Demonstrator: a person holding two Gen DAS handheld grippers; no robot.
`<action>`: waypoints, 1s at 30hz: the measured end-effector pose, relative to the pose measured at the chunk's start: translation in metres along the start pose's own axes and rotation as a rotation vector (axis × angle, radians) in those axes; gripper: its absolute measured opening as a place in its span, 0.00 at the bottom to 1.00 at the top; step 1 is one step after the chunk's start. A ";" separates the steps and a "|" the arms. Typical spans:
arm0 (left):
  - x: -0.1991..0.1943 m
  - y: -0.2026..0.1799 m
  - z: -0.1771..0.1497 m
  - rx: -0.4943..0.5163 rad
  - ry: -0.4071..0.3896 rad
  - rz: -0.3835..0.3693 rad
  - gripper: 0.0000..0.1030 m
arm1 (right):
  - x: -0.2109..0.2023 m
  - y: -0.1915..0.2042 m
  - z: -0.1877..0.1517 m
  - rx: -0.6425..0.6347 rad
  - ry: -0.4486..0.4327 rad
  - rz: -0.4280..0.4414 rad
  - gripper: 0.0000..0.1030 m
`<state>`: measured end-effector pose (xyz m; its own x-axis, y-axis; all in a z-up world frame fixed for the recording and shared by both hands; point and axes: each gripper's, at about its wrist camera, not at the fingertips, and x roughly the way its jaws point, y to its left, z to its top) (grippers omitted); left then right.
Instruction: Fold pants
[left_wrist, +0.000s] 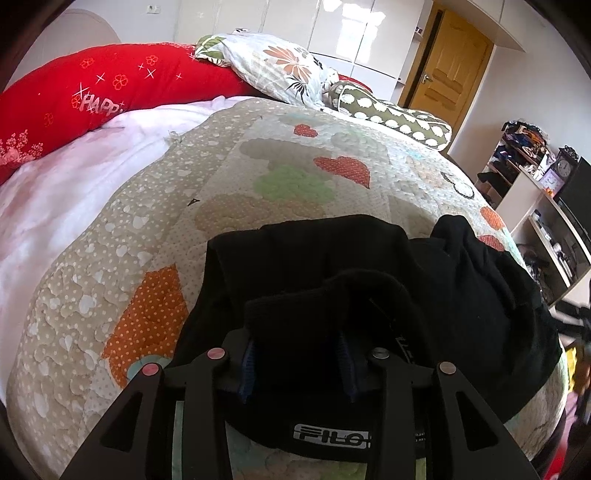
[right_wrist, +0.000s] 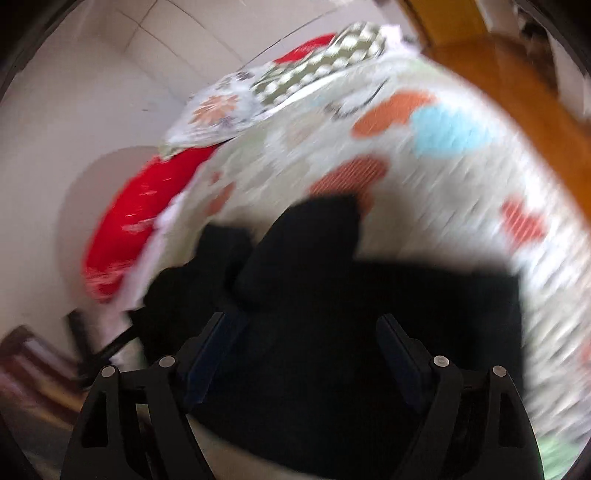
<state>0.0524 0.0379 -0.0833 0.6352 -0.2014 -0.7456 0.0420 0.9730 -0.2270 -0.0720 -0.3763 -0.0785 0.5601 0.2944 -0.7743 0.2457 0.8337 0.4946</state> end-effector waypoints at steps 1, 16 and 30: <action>0.000 0.000 0.000 0.001 0.001 0.001 0.35 | 0.008 0.003 -0.004 -0.003 0.028 0.047 0.81; -0.001 0.001 0.000 -0.013 0.004 -0.005 0.37 | 0.026 0.060 0.108 -0.169 -0.130 -0.030 0.79; 0.001 0.001 -0.001 -0.010 -0.001 -0.001 0.38 | 0.043 -0.013 0.045 -0.108 -0.016 -0.142 0.16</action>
<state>0.0525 0.0388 -0.0844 0.6359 -0.2018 -0.7449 0.0347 0.9717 -0.2336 -0.0149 -0.3958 -0.1007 0.5389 0.1631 -0.8264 0.2377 0.9118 0.3350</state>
